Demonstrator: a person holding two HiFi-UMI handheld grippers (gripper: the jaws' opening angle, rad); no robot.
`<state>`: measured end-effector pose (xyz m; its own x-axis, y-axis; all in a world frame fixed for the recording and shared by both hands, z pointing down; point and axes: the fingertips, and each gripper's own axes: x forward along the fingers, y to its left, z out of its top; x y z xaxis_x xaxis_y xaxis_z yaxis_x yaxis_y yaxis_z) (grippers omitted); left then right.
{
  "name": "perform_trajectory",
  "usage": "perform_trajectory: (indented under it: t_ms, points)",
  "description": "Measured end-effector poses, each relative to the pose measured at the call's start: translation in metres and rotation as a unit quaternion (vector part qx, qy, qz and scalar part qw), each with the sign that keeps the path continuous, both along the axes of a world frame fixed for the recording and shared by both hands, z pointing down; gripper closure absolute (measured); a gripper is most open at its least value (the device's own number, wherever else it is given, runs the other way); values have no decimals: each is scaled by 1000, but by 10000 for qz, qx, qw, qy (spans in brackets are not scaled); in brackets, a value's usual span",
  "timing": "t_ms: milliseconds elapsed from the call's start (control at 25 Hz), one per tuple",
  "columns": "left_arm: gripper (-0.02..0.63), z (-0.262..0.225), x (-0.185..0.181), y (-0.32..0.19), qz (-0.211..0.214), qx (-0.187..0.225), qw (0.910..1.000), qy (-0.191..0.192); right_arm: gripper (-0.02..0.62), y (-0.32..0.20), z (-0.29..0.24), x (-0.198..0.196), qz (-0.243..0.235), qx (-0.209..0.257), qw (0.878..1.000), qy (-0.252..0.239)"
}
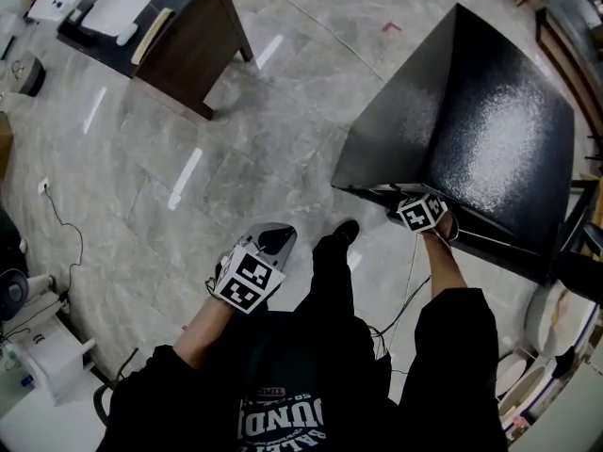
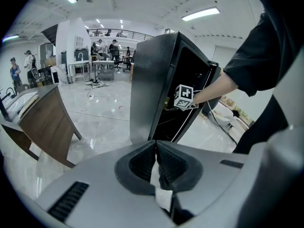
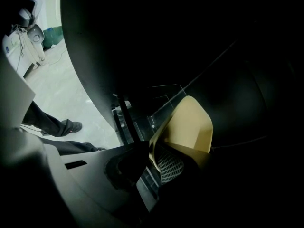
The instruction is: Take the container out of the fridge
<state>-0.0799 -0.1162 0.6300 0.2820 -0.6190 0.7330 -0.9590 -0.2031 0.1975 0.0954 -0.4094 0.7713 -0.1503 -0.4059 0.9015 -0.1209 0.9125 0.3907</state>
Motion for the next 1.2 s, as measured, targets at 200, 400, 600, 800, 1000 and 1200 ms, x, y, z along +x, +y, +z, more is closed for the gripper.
perform_trajectory:
  t_ms: [200,400,600,800,1000,1200]
  points:
    - [592,-2,2,1,45,-9,10000,-12,545,13,4,-1,-38,-225,9996,-143]
    - [592,-4,2,2,62,-11,10000,40,546,19,-8,2,66,-144,9997,-196]
    - [592,-6,8,0,196,45,9997,100,546,33,-15,7,119,-195,9993,-291]
    - [592,-10,16,-2,374,128,9991,171,546,49,-32,12,232,-206,9986,-438]
    - [592,-15,21,-5,573,223,9979,201,546,62,-51,18,466,-237,9964,-660]
    - [592,-23,23,-9,777,335,9962,219,546,78,-72,17,704,-238,9929,-930]
